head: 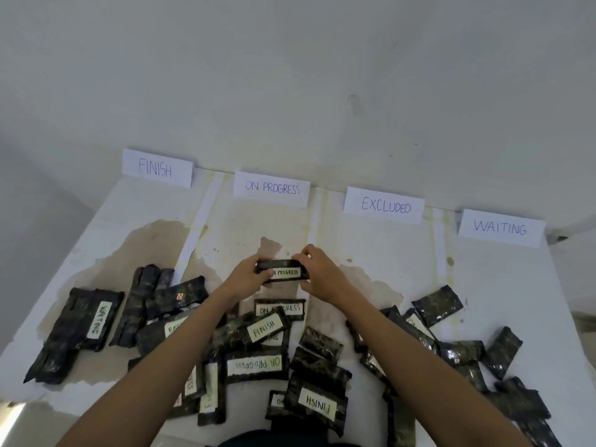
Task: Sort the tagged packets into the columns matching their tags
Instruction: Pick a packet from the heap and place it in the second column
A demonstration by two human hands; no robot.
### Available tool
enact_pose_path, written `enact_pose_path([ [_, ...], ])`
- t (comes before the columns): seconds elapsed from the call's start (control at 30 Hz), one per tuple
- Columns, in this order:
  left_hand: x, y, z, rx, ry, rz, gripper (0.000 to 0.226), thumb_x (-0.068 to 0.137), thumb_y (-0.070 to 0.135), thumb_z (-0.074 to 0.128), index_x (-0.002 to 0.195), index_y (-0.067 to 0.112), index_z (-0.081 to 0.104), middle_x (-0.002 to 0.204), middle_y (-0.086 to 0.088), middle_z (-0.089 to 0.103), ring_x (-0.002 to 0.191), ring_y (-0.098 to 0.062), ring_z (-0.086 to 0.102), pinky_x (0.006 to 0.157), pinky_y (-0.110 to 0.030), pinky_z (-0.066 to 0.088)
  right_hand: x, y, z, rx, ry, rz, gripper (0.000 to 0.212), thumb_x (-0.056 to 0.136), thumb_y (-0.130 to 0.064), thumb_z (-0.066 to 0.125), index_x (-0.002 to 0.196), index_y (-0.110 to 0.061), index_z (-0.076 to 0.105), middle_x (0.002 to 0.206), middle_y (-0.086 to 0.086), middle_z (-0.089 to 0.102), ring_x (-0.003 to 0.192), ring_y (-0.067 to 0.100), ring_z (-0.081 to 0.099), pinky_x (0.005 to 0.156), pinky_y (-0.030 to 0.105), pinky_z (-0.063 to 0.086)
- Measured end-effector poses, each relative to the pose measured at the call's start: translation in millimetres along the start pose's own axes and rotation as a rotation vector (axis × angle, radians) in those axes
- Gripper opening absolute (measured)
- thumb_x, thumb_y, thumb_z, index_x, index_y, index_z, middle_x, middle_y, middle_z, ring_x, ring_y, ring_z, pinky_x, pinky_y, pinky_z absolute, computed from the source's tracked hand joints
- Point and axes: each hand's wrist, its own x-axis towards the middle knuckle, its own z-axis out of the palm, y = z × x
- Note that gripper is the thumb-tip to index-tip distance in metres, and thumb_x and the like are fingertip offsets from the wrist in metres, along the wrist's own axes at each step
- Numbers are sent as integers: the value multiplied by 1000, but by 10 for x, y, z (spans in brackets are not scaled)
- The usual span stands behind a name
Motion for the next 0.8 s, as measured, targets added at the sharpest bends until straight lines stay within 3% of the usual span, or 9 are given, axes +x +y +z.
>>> enact_pose_path([
  [0.13, 517, 84, -101, -109, 121, -66, 28, 94, 16, 53, 121, 13, 47, 103, -6, 62, 87, -18, 62, 67, -25, 48, 478, 172, -28, 30, 39, 124, 45, 79, -11, 66, 122, -5, 54, 113, 15, 47, 96, 31, 48, 81, 43, 49],
  [0.23, 913, 109, -161, -73, 142, -64, 32, 92, 15, 54, 124, 15, 50, 105, -4, 60, 98, -22, 59, 76, -28, 46, 827, 328, -12, 61, 54, 216, 41, 80, -7, 63, 120, -5, 55, 112, 14, 46, 96, 29, 48, 82, 41, 50],
  [0.33, 1236, 142, -205, -9, 158, -18, 34, 90, 11, 55, 124, 12, 55, 108, -9, 61, 96, -21, 57, 78, -28, 45, 1095, 471, 17, 60, 34, 255, 39, 83, -5, 61, 121, -6, 54, 115, 15, 44, 100, 30, 46, 84, 40, 48],
  [0.53, 1678, -11, -267, 128, 132, 46, 33, 83, 10, 48, 112, 13, 64, 86, -15, 53, 101, -50, 50, 77, -46, 49, 1381, 685, 86, 77, 44, 277, 43, 85, -5, 61, 127, -7, 53, 117, 17, 45, 101, 31, 47, 88, 40, 46],
  [0.63, 1767, -15, -242, 174, 156, 48, 34, 86, 9, 50, 117, 14, 61, 99, -18, 51, 107, -32, 45, 81, -30, 42, 1439, 730, 103, 103, 66, 271, 46, 84, -6, 63, 129, -7, 53, 118, 17, 46, 103, 31, 46, 91, 38, 45],
  [0.7, 1805, -8, -247, 188, 151, 49, 34, 87, 10, 52, 120, 13, 60, 106, -17, 47, 103, -20, 39, 88, -28, 40, 1470, 748, 93, 121, 72, 275, 47, 84, -7, 64, 130, -7, 52, 119, 17, 45, 106, 31, 45, 93, 36, 43],
  [0.8, 1832, 9, -296, 208, 126, 38, 31, 87, 12, 52, 116, 11, 61, 105, -16, 46, 104, -26, 45, 90, -32, 42, 1494, 754, 64, 131, 61, 289, 48, 84, -8, 64, 131, -8, 51, 121, 17, 44, 109, 31, 45, 95, 36, 43],
])
